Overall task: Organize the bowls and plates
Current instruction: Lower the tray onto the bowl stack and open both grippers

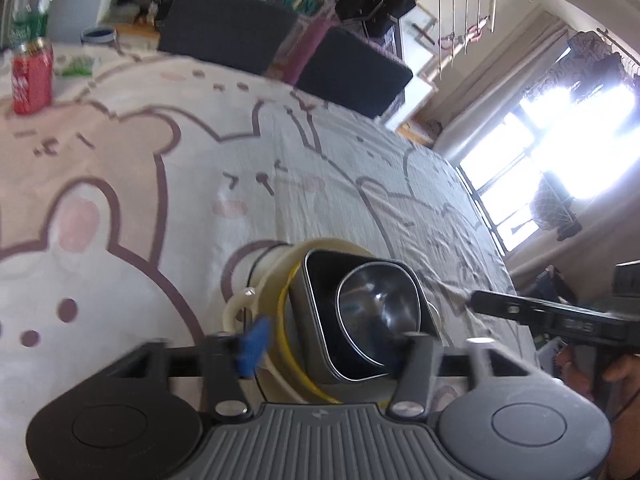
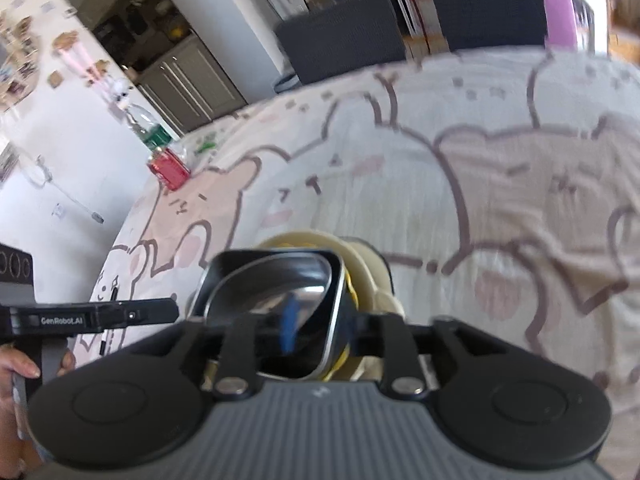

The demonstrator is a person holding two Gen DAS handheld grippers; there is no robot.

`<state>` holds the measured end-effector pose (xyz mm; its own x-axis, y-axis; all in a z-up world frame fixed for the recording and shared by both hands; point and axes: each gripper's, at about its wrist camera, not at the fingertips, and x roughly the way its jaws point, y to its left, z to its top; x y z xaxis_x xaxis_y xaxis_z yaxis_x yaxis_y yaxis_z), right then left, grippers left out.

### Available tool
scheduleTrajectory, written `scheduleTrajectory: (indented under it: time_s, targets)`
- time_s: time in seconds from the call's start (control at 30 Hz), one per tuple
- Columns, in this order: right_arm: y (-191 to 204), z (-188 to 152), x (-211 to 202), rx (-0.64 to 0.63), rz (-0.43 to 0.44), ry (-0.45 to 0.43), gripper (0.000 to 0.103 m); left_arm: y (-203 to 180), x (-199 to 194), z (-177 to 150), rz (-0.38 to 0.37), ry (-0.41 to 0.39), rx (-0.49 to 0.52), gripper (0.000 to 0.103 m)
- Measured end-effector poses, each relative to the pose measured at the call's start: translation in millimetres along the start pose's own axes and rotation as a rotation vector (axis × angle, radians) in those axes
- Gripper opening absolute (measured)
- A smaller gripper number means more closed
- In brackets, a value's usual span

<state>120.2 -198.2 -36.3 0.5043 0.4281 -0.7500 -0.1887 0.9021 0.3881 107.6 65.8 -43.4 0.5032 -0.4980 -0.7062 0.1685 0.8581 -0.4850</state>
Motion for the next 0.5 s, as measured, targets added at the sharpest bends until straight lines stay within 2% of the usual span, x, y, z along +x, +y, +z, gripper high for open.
scheduleTrajectory:
  time_s: [0.03, 0.1, 0.17, 0.2, 0.27, 0.33, 0.43, 0.5]
  targets:
    - [2.8, -1.6, -7.6, -0.023, -0.011, -0.027, 0.052, -2.2, -5.2, -2.8, 0.016, -0.023, 0.009, 0.082]
    - [6.4, -6.7, -21.1, -0.057, -0.022, -0.071, 0.059, -8.8, -15.6, -9.2, 0.043, -0.057, 0.035, 0.088]
    - [9.8, -15.1, -34.1, -0.068, -0.033, -0.107, 0.067, -16.7, -26.6, -15.9, 0.066, -0.102, 0.058, 0.100]
    - [10.7, -18.6, -39.8, -0.068, -0.036, -0.125, 0.073, -21.5, -33.1, -19.7, 0.075, -0.134, 0.071, 0.103]
    - [13.9, -28.1, -52.8, -0.069, -0.055, -0.171, 0.083, -32.4, -45.2, -26.5, 0.086, -0.189, 0.102, 0.103]
    - [18.4, -37.5, -65.0, -0.081, -0.072, -0.226, 0.093, -44.4, -54.0, -32.5, 0.106, -0.211, 0.136, 0.103]
    - [30.1, -55.0, -82.4, -0.118, -0.115, -0.331, 0.102, -62.0, -65.9, -48.1, 0.141, -0.284, 0.202, 0.103]
    - [36.5, -68.8, -92.9, -0.134, -0.138, -0.399, 0.103, -72.6, -71.5, -59.0, 0.154, -0.311, 0.239, 0.103]
